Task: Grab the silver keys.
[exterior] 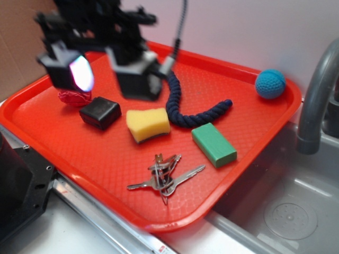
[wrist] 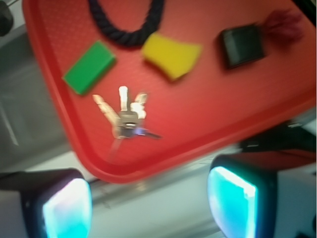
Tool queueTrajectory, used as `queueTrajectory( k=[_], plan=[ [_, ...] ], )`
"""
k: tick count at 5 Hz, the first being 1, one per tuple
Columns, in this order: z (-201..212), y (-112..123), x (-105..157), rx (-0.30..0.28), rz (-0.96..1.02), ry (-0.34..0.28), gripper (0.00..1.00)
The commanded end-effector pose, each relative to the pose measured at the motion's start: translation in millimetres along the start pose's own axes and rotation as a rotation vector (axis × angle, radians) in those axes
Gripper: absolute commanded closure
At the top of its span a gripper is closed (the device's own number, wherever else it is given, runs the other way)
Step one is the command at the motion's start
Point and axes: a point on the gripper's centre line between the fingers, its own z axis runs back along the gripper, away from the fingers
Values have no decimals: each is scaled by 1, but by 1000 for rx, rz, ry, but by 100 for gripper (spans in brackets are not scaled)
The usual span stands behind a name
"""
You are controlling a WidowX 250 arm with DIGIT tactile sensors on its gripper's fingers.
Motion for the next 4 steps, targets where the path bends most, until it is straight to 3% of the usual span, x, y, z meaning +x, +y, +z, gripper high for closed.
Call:
queueTrajectory(
  k=[1,2,3,4],
  plan=[
    [-46,-20,4,61,-115,-62,0],
    [-78,-25,10,8,-110,36,0],
    [-94,-28,4,6,-123,82,0],
    [-108,-27,1,-4,-129,62,100]
  ],
)
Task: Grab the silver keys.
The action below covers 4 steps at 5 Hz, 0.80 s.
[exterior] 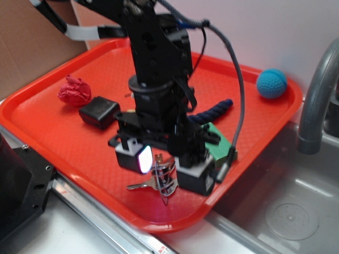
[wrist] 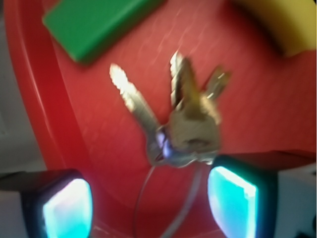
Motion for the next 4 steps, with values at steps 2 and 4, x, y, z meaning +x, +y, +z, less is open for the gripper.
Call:
queueTrajectory(
  k=[2,4],
  plan=[
    [5,0,-7,-33,-31,-8,100],
    [55,37,-8,14,-136,-80,100]
  ],
)
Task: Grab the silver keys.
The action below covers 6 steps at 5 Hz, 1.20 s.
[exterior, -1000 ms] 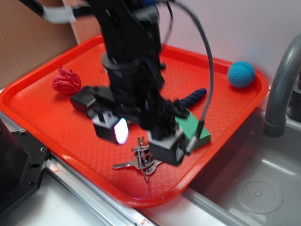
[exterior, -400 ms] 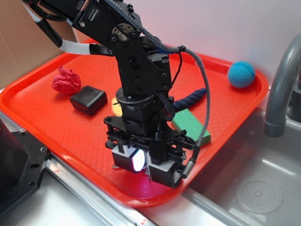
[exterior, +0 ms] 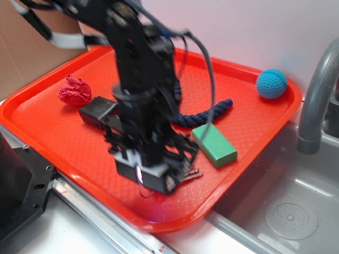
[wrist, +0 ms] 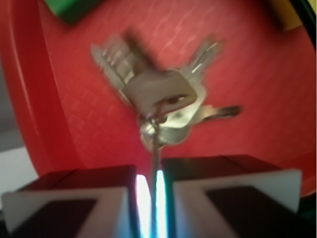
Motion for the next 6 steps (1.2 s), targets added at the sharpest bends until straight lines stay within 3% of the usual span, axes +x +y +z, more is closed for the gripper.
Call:
queueTrajectory(
  k=[1,3,4,5,6],
  plan=[
    [81,54,1,26,-58,-235,100],
    [138,136,6,63,-20,-270,100],
    [167,157,6,54,-8,-345,100],
    [189,146,26,43,-98,-384,100],
    [204,128,44,70,-136,-415,100]
  ],
)
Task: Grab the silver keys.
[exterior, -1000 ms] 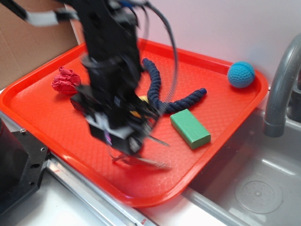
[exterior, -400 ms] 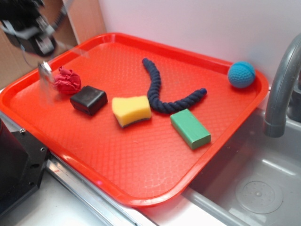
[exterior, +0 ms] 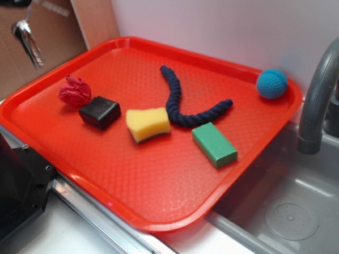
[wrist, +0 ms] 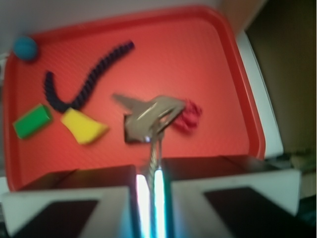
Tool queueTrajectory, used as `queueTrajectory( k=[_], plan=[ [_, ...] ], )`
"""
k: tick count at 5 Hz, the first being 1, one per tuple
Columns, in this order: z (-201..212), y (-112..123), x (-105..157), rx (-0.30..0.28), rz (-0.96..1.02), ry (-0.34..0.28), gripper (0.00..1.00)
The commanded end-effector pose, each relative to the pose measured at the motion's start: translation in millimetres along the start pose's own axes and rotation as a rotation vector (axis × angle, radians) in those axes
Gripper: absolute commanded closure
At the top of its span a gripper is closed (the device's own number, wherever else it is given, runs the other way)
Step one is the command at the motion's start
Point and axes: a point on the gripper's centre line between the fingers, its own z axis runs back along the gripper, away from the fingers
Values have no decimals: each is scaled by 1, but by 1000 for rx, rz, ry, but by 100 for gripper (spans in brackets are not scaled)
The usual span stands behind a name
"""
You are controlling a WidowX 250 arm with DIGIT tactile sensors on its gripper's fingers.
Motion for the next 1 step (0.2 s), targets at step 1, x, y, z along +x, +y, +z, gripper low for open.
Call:
queueTrajectory(
  k=[1],
  plan=[
    [11,-26,32,35,-53,-67,100]
  ],
)
